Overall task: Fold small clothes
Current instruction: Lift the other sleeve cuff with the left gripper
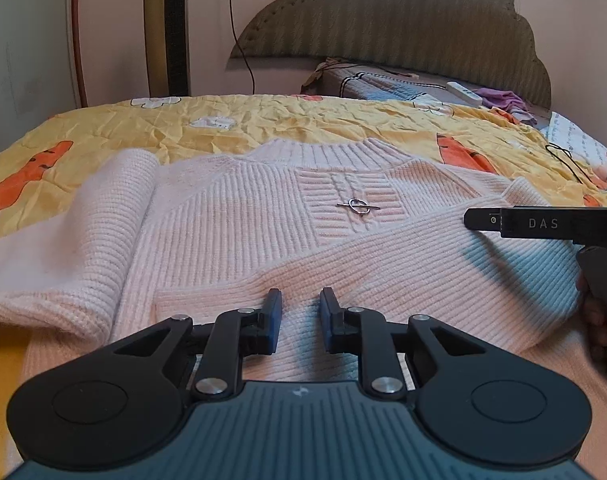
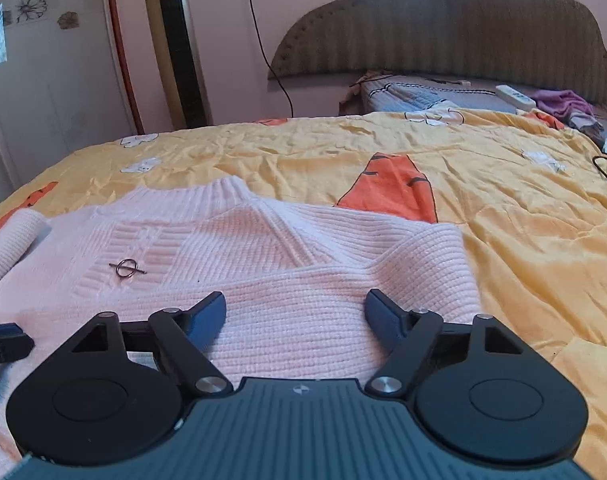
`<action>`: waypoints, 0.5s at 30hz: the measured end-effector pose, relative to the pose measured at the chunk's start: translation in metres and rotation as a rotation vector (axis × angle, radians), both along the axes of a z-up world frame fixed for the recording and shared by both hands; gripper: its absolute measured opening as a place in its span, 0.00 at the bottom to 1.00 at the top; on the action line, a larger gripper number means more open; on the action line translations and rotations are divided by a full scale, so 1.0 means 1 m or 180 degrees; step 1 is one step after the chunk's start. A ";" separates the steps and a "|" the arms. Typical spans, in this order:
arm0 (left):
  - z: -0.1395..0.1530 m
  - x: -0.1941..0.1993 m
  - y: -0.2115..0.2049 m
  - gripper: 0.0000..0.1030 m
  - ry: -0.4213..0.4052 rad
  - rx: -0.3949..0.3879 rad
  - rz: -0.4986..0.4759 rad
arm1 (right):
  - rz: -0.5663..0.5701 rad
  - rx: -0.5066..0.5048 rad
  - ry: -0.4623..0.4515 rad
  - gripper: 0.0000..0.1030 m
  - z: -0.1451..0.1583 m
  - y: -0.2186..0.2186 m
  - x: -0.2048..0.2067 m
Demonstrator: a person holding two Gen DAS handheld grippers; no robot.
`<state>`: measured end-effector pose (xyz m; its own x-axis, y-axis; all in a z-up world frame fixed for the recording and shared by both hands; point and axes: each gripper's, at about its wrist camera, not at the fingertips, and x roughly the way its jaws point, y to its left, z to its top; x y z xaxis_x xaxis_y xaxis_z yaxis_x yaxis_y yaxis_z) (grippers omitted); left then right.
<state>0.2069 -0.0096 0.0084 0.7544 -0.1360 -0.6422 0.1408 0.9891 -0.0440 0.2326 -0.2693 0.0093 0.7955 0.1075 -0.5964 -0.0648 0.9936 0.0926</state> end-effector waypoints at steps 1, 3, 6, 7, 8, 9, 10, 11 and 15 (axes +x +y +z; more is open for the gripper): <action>-0.002 -0.001 -0.002 0.19 -0.0046 0.0046 -0.0011 | 0.0010 -0.0009 0.0013 0.81 0.000 0.001 0.002; -0.002 -0.003 -0.006 0.19 -0.0099 0.0131 -0.0012 | 0.0030 0.0035 0.0035 0.84 0.000 -0.001 0.005; 0.007 -0.008 -0.002 0.20 -0.0087 0.0060 0.0044 | 0.0035 -0.0112 0.0057 0.85 -0.001 0.007 0.007; 0.011 -0.014 0.002 0.22 -0.0104 0.0022 0.0081 | 0.0033 -0.0133 0.0057 0.85 -0.001 0.008 0.007; 0.018 -0.023 0.010 0.27 -0.0160 -0.0012 0.0144 | 0.0031 -0.0131 0.0055 0.85 -0.001 0.008 0.006; 0.024 -0.032 0.020 0.31 -0.0243 -0.0067 0.0212 | 0.0031 -0.0119 0.0051 0.85 0.000 0.007 0.006; 0.030 -0.043 0.032 0.46 -0.0338 -0.0150 0.0304 | 0.0030 -0.0103 0.0046 0.85 0.000 0.006 0.005; 0.036 -0.052 0.046 0.66 -0.0415 -0.0243 0.0434 | 0.0032 -0.0087 0.0041 0.85 0.000 0.006 0.005; 0.053 -0.082 0.119 0.75 -0.0528 -0.0857 0.1126 | 0.0050 -0.0055 0.0037 0.87 0.000 0.004 0.005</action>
<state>0.1250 0.1095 0.0615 0.8739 0.0026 -0.4861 -0.1757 0.9340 -0.3110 0.2373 -0.2649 0.0092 0.7867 0.1096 -0.6075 -0.0796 0.9939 0.0763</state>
